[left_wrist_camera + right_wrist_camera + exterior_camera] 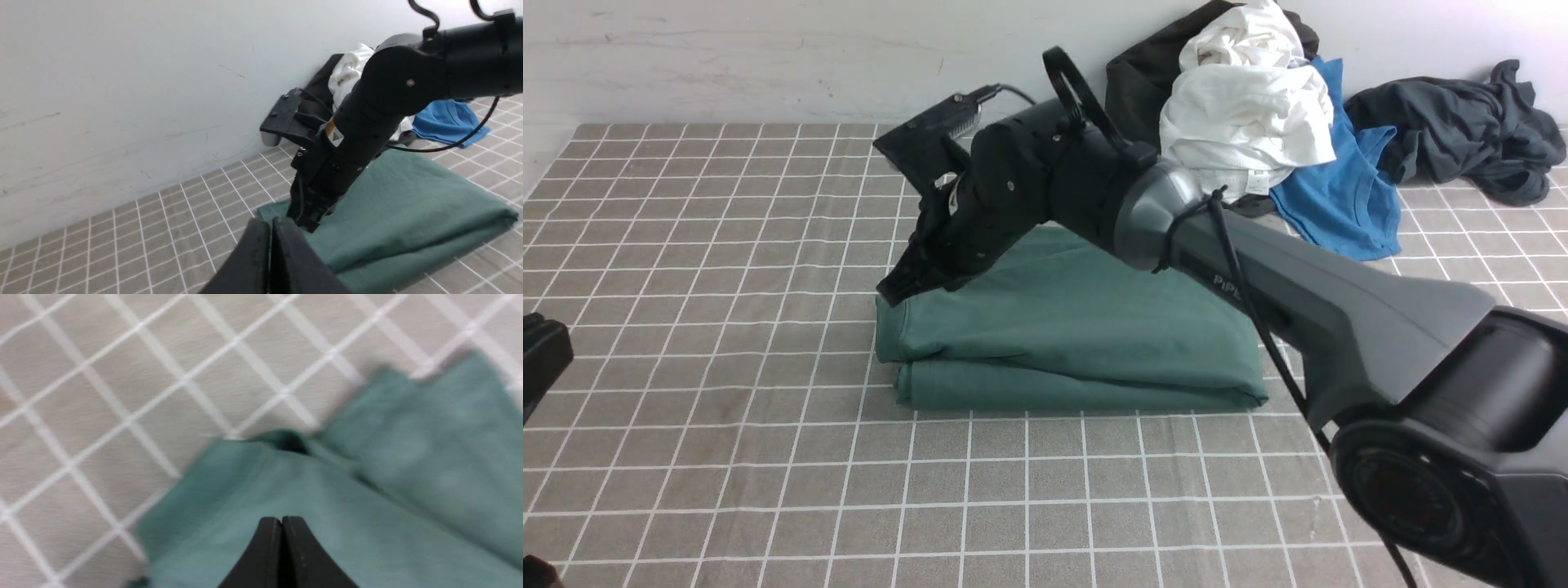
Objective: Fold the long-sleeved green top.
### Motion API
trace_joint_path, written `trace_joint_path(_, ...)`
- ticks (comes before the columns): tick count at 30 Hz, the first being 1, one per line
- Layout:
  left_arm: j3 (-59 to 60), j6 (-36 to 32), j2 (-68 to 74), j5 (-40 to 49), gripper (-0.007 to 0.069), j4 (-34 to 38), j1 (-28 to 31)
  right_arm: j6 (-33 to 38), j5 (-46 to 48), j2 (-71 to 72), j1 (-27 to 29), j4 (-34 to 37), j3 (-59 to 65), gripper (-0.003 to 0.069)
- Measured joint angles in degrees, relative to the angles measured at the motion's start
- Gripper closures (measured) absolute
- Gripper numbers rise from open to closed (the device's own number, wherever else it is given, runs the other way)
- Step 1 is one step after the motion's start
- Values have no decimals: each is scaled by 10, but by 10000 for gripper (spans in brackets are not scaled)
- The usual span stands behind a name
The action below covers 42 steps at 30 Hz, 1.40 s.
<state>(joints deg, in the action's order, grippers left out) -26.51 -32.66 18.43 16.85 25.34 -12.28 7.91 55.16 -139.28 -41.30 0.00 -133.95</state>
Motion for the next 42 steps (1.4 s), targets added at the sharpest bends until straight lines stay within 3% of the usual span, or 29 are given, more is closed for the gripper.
trace_joint_path(6, 31, -11, -2, -35, 632, 0, 0, -5, 64, 52, 4, -33, 35, 673)
trace_joint_path(11, 42, -42, -2, 17, 629, 0, 0, 29, 68, 174, 12, -31, 118, 673)
trace_joint_path(16, 43, -49, -2, 102, 629, 0, 0, 42, 70, 376, 52, -49, 266, 673)
trace_joint_path(28, 43, -51, -2, 98, 629, 0, -6, 44, 118, 715, 134, -77, 636, 673)
trace_joint_path(33, 43, -53, -2, 98, 629, 0, -6, 44, -14, 851, 138, -43, 826, 673)
trace_joint_path(37, 43, -53, -2, 98, 629, 0, -6, 44, -223, 943, 138, -26, 978, 673)
trace_joint_path(39, 43, -53, -2, 98, 629, 0, -6, 44, -406, 985, 138, -25, 1074, 673)
trace_joint_path(40, 43, -53, -2, 98, 629, 0, -6, 44, -418, 987, 138, -25, 1080, 673)
trace_joint_path(42, 43, -53, -2, 98, 629, 0, -6, 44, -555, 998, 138, -25, 1143, 673)
